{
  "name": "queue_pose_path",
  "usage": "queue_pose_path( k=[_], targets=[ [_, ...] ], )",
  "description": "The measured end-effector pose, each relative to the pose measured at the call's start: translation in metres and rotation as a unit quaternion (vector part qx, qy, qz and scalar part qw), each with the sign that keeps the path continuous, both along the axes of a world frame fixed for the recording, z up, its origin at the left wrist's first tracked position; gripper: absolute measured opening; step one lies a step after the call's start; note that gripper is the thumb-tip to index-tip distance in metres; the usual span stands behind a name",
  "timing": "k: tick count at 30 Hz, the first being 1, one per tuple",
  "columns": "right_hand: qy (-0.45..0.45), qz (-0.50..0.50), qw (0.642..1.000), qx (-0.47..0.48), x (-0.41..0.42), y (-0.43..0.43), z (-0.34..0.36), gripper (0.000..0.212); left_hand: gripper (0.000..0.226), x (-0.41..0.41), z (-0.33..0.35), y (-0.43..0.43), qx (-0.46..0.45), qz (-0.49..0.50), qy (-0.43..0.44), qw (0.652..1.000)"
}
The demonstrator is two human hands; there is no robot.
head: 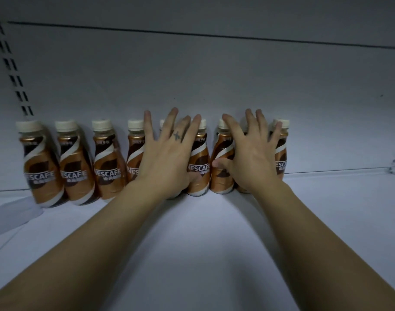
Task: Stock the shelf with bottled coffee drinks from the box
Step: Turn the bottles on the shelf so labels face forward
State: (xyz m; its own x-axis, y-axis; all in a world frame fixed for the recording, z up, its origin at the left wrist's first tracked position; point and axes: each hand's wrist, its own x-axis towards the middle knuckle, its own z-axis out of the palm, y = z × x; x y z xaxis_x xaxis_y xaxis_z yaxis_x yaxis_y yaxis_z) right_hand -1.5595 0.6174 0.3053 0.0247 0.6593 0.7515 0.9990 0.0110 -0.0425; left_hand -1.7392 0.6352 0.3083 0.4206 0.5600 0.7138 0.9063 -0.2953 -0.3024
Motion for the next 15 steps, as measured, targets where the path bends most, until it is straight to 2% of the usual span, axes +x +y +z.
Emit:
queue_pose_path(
  k=[11,15],
  targets=[
    [-0.002,-0.006,1.000,-0.003,-0.005,0.003,0.000,0.102,0.119,0.007,-0.002,-0.006,-0.023,0.000,-0.040,0.999],
    [0.032,0.018,0.999,-0.005,-0.006,0.003,0.000,0.102,0.116,0.012,-0.003,-0.009,-0.051,-0.026,-0.077,0.995]
  ],
)
